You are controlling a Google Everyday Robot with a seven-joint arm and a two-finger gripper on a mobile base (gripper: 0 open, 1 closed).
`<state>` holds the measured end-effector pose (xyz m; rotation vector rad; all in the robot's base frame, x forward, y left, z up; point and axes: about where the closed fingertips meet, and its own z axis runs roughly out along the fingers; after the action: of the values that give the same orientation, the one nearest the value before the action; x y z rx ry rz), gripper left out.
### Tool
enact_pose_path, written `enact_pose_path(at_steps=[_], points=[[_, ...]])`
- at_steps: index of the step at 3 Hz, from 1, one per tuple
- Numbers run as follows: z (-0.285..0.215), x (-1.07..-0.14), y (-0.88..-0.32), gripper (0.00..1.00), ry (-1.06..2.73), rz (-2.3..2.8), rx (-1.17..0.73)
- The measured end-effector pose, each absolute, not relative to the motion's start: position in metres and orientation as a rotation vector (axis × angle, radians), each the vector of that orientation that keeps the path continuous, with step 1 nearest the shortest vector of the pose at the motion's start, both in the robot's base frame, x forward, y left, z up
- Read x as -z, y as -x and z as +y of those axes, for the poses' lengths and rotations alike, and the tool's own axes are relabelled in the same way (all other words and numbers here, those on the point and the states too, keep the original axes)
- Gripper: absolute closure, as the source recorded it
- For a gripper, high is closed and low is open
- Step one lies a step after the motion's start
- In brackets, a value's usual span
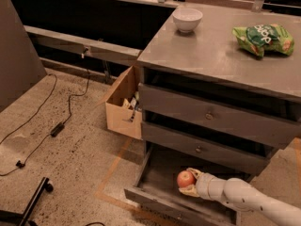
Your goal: Place apple into bottom drawer
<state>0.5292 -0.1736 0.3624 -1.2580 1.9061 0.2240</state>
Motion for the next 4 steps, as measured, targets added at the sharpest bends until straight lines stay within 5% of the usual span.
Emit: enact_pose_path(at_steps=[3,4], points=[[-0.156,-0.227,-0.556,1.00,1.261,2.000,-0.366],[-0.154,-0.204,-0.569,0.82,1.276,2.029,-0.353]])
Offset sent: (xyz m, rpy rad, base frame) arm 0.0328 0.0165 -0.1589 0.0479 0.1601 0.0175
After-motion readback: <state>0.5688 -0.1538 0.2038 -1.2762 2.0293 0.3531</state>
